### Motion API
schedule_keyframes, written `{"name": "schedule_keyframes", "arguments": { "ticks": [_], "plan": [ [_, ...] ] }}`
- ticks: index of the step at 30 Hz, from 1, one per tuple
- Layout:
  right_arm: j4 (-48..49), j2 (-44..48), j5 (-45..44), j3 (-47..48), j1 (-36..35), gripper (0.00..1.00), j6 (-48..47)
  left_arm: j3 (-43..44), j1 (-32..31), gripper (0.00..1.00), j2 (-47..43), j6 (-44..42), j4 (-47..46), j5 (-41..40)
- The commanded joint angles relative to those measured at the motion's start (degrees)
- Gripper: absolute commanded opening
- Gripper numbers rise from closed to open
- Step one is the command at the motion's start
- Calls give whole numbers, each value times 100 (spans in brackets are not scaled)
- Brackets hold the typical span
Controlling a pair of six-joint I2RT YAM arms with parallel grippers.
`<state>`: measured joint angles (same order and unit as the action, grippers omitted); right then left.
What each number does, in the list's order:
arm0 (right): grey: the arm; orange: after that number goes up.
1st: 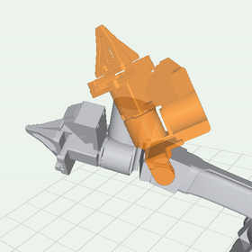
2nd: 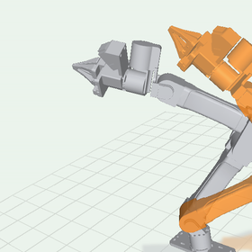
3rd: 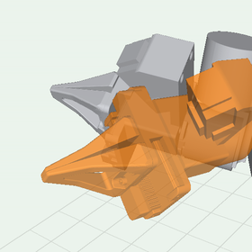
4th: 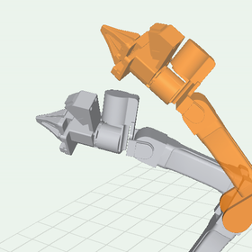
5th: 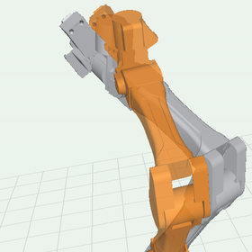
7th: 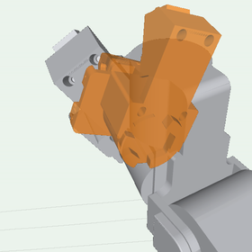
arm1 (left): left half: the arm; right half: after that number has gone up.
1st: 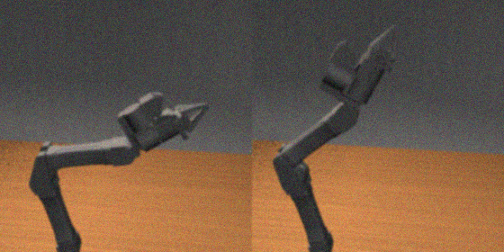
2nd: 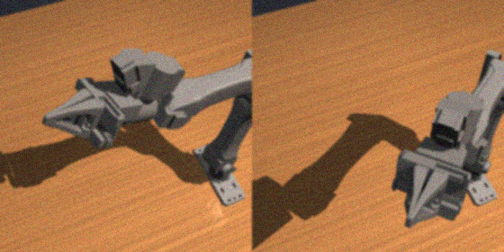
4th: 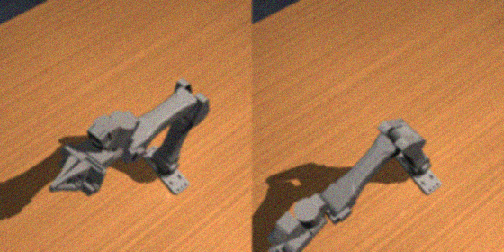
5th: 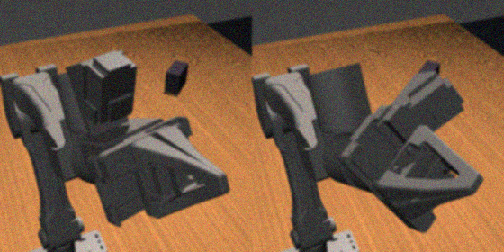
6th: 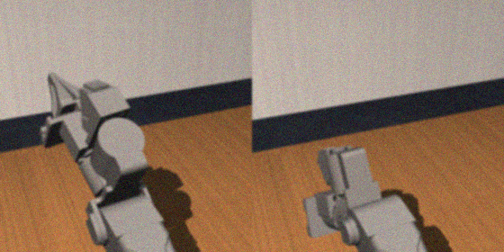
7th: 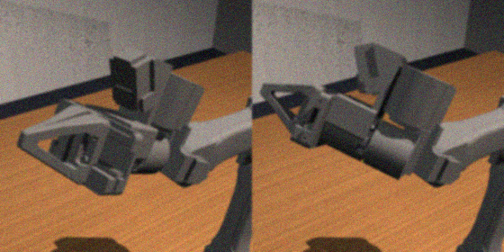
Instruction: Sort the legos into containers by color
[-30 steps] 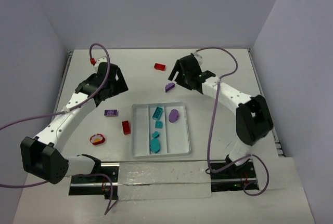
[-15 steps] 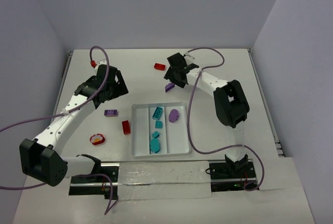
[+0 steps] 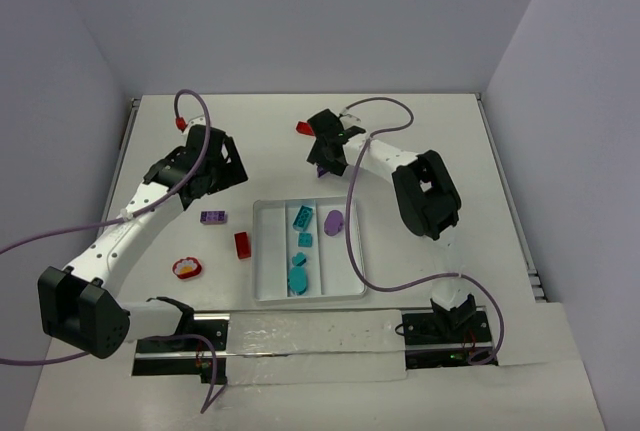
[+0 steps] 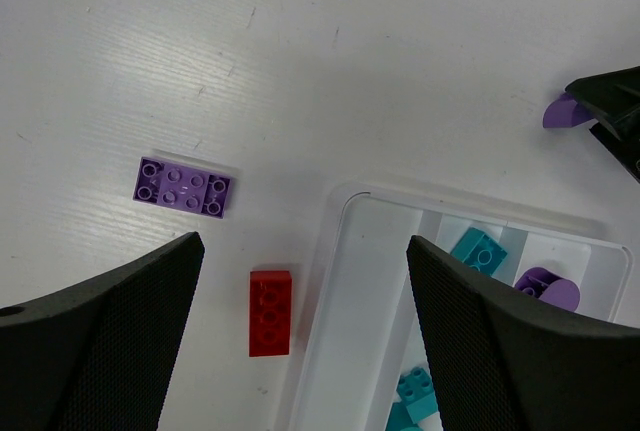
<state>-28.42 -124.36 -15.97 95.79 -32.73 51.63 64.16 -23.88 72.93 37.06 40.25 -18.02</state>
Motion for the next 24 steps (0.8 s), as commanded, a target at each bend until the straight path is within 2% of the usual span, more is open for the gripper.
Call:
{"name": "schedule_keyframes", "arguments": {
  "ticks": [1,12,16,17,19,24],
  "plan": [
    [-68,-119,-230,270,-41,57,76,9,32,91,-168,-63,-146,62],
    [-15,201,-420,76,-133,40,-61,-79,32,91,-253,-32,-175,101],
    [3,327,-398,55,-137,21,-118,-79,32,91,-286,-14,-167,132],
    [10,356,-391,0,-145,12,-125,-87,32,91,-295,-14,-174,124],
    [72,471,-391,-106,-156,4,-170,-92,32,91,-336,-28,-151,62],
    [198,926,-394,-342,-177,0,-373,-174,41,91,-376,-10,-204,-7]
  ]
}}
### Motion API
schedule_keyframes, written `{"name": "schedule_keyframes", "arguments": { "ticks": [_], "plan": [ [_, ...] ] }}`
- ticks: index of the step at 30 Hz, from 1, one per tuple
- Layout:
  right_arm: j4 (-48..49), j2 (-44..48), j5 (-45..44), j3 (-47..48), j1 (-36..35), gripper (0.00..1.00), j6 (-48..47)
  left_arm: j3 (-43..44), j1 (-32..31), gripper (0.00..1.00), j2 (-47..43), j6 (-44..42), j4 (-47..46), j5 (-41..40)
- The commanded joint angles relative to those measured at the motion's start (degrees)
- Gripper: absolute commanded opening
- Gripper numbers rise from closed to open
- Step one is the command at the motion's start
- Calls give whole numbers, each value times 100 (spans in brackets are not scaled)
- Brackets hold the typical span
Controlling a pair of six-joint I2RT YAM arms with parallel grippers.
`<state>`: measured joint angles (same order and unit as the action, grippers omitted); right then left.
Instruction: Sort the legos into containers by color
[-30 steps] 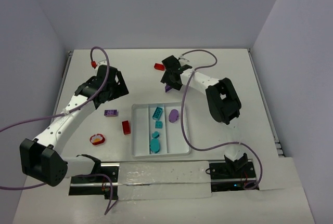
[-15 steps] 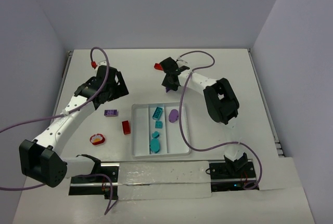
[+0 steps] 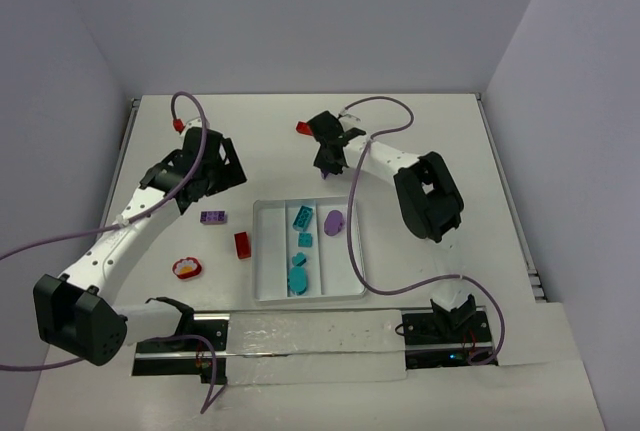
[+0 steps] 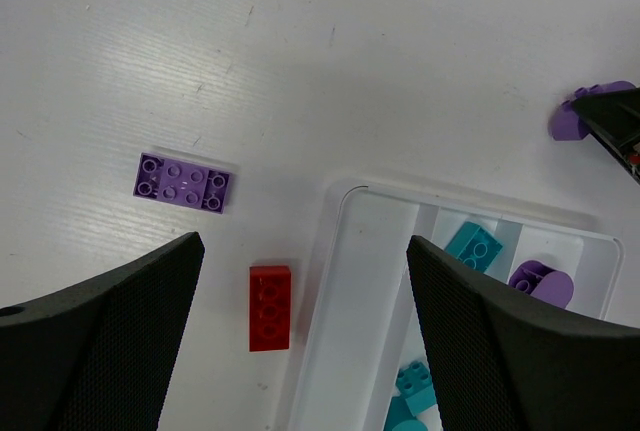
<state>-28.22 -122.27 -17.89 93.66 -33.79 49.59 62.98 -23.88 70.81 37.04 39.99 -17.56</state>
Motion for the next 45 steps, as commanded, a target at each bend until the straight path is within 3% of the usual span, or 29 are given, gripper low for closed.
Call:
{"name": "schedule_keyframes", "arguments": {
  "ticks": [1,13,19,25,45],
  "plan": [
    [218,801,-187,-190,-85,0,-255,-75,41,91,-164,6,-186,-43],
    [842,2411,52,-1427,-381,0,-779,-92,41,91,-207,81,-208,-110],
    [1035,3772,-144,-3279,-696,0,-825,-26,50,91,-170,55,-138,-207],
    [1103,4558,-144,-4280,-956,0,-519,-77,59,91,-171,138,-212,-131],
    [827,4363,-357,-4430,-1915,1,-227,-160,96,91,103,535,62,-415]
  ]
}}
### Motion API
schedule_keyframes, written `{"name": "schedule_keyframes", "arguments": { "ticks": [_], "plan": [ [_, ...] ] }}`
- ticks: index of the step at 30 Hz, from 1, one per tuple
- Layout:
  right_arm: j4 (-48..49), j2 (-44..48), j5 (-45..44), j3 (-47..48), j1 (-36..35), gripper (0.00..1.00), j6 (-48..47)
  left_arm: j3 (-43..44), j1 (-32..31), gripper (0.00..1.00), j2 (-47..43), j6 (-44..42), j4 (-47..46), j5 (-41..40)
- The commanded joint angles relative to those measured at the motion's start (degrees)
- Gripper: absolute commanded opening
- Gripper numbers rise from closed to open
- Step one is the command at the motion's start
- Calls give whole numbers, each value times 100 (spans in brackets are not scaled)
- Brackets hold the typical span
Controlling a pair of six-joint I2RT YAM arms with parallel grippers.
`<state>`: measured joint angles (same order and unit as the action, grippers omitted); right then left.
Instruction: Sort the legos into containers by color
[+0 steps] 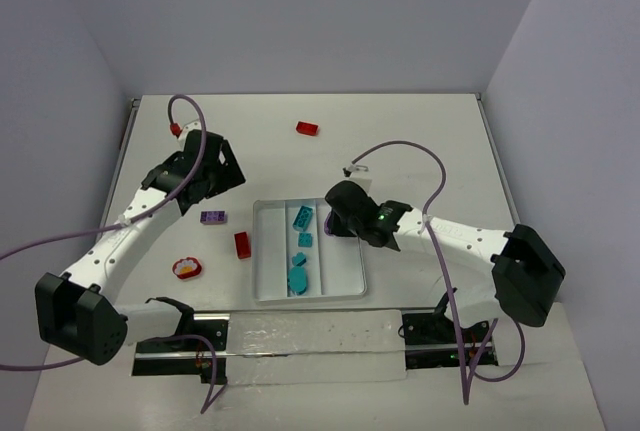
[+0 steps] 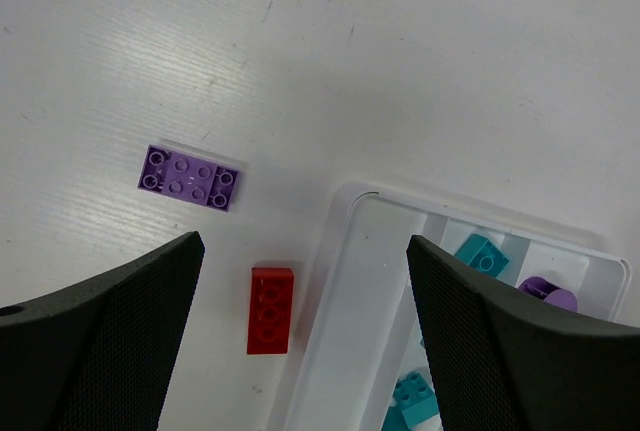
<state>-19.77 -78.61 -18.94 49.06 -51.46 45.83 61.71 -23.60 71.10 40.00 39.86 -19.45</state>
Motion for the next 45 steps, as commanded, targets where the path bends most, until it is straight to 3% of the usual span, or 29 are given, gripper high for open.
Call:
{"name": "schedule_keyframes", "arguments": {
  "ticks": [1,10,16,24,28,37,45],
  "plan": [
    [-18,9,-260,8,-166,1,168,-18,79,91,97,302,122,-273],
    [9,121,-271,-315,-224,11,286,-62,486,92,433,1378,683,-666],
    [69,58,-276,-335,-241,19,295,-451,880,92,533,1977,537,-257],
    [32,-3,-300,-219,-242,55,242,-681,1099,94,887,2389,265,242],
    [-89,161,-403,-125,-250,66,193,-864,1155,94,972,2615,54,644],
    [-307,653,-557,78,-242,70,40,-854,1208,83,1370,3812,13,503],
    [-343,833,-586,58,-249,71,24,-935,1302,78,1717,4190,-137,266]
  ]
}}
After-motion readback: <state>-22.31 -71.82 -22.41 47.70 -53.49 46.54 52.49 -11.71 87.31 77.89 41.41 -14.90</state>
